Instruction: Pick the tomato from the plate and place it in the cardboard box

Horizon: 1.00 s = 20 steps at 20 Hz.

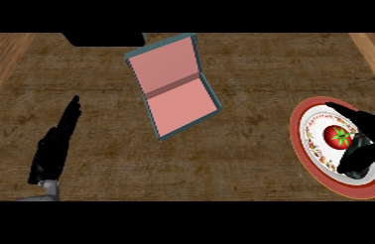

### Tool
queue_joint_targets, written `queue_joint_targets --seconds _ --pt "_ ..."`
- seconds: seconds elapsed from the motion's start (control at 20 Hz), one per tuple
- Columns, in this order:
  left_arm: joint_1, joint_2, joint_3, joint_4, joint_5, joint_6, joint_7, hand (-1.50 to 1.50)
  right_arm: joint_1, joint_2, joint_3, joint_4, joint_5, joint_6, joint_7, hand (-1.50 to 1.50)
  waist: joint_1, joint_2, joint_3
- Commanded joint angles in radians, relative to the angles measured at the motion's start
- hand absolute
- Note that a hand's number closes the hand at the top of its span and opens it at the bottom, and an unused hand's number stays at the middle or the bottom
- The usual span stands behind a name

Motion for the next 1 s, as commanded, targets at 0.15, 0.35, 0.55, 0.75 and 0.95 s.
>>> queue_joint_targets --seconds 0.15,0.35,0.55,0.75,0.95 --pt "-0.032 -0.003 0.024 -0.003 -0.017 -0.026 0.043 0.00 -0.014 0.037 0.008 0.022 0.067 0.019 0.003 -1.50 -0.002 0.000 0.000" --pt "-0.004 -0.038 0.009 -0.012 -0.020 -0.015 0.005 0.00 -0.019 0.037 -0.018 0.141 0.075 -0.054 -0.131 1.50 -0.001 0.000 0.001" --pt "0.012 -0.011 0.027 -0.019 -0.011 -0.037 0.007 0.00 0.001 0.038 -0.017 0.016 0.134 -0.184 -0.069 1.50 -0.003 -0.001 0.000" --pt "-0.020 -0.030 0.000 -0.013 -0.038 -0.020 0.015 0.00 -0.167 0.068 0.067 0.099 0.205 -0.225 -0.145 1.50 0.032 0.006 0.002" --pt "-0.072 -0.038 -0.057 -0.015 -0.033 -0.069 -0.016 0.00 -0.338 0.053 0.220 0.031 0.242 -0.155 -0.366 1.50 0.203 0.048 0.005"
